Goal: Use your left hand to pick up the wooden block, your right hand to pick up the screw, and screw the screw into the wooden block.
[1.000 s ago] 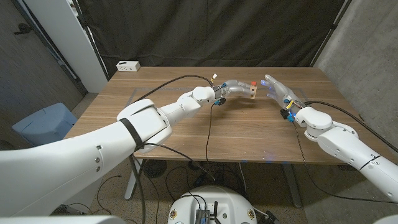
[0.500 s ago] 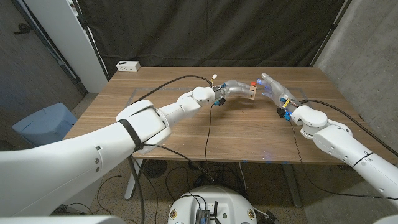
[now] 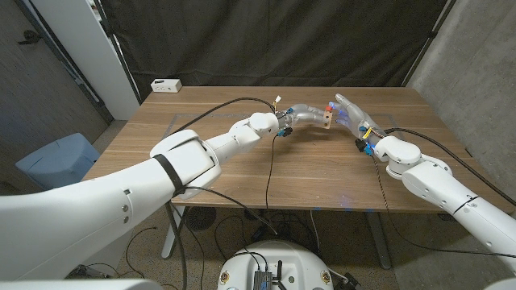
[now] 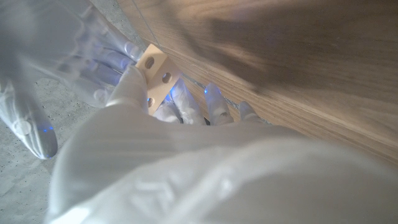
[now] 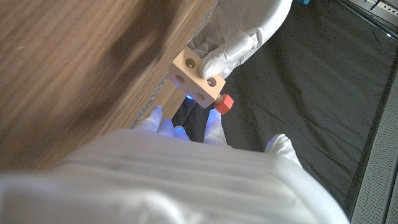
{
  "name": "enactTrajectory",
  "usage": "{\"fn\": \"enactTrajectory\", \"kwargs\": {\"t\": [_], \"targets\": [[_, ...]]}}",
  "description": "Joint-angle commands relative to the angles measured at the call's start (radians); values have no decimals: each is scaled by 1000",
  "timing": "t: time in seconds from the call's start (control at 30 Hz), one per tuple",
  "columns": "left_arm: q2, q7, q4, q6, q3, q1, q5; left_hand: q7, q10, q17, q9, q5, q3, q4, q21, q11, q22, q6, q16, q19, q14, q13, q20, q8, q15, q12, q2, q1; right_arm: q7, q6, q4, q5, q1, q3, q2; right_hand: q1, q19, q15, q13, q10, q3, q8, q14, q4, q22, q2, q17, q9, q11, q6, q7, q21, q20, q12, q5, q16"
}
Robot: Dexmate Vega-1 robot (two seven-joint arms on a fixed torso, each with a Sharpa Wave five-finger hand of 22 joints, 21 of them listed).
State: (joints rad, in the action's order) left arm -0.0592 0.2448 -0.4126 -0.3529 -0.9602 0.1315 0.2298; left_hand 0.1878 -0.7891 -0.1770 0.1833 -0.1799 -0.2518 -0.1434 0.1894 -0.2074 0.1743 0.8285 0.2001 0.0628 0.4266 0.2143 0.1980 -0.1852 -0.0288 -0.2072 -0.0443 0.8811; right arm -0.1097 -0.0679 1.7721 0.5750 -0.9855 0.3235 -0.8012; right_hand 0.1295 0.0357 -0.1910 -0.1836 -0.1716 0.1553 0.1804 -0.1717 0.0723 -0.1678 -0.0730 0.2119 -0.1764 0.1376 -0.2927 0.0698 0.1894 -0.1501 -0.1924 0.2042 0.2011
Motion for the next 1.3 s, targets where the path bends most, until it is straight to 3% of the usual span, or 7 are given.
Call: {"fn": "enactTrajectory", "kwargs": {"t": [0.03,1.3], "targets": [[-15,2,32,-27,0,-7,-1,-1,-1,-3,4,-4,-9,1,4,-4,2,10,-3,-6,-5,-1,4,-6,1,0,-1,-11,1,5,23,3,-16,2,-7,-9,-6,-5,-2,-40,2,3,-107,-6,-3,0,5,-1,0,-6,-3,0,-4,0,10,4],[-13,34,51,-106,20,13,-5,-1,-1,-2,4,-4,-12,0,4,-3,2,10,-2,-5,-4,-1,5,-6,2,0,0,-13,-51,-5,110,7,-99,-37,-42,-26,-7,0,-2,-39,-2,4,-104,-18,-3,-6,7,-1,-1,-8,-2,0,-2,-2,19,7]]}}
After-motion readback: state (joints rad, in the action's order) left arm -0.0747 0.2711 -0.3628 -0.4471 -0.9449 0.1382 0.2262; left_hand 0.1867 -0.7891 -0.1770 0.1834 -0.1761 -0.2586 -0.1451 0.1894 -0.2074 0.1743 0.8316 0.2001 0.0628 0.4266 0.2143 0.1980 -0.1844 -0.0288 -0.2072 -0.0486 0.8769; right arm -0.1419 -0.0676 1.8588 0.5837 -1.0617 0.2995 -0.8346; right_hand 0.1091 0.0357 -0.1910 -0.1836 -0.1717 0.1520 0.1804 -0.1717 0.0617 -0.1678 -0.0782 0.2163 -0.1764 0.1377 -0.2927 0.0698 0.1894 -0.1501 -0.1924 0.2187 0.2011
